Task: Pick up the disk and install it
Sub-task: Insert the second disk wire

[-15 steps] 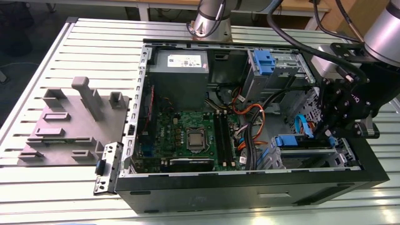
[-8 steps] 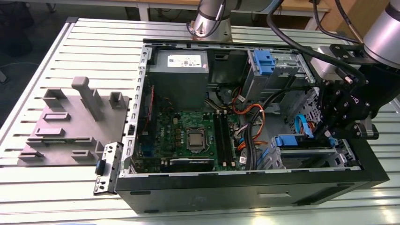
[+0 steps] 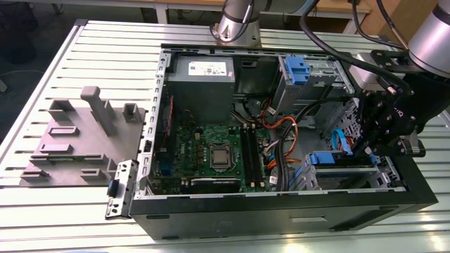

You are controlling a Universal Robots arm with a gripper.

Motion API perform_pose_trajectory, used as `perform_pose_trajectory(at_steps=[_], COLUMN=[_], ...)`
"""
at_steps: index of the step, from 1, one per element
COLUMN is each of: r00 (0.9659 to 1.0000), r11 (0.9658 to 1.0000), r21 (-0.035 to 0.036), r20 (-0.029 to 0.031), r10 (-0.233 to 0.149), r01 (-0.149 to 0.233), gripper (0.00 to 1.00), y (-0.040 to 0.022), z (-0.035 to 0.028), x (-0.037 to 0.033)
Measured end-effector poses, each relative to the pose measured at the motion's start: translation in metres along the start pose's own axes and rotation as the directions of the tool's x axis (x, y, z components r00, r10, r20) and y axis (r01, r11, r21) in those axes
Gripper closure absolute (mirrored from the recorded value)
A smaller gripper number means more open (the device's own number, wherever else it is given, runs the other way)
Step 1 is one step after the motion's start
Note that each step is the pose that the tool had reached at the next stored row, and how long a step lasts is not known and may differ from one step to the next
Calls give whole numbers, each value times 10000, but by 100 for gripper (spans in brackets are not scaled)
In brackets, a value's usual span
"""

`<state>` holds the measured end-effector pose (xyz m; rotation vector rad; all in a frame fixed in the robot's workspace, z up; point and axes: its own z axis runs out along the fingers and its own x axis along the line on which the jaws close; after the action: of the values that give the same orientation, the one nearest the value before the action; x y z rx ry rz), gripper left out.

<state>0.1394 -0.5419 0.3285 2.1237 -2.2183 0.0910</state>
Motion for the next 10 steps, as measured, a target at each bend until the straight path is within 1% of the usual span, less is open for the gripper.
perform_pose_trajectory(at_steps=[8,9,10], r00=[10000,10000,10000], r11=[10000,10000,10000], r21=[-1,-1,0], r20=[2,2,1], r10=[0,0,0], r01=[0,0,0], gripper=[78,71,71], y=[0,0,0], z=[1,1,1], x=[0,0,0])
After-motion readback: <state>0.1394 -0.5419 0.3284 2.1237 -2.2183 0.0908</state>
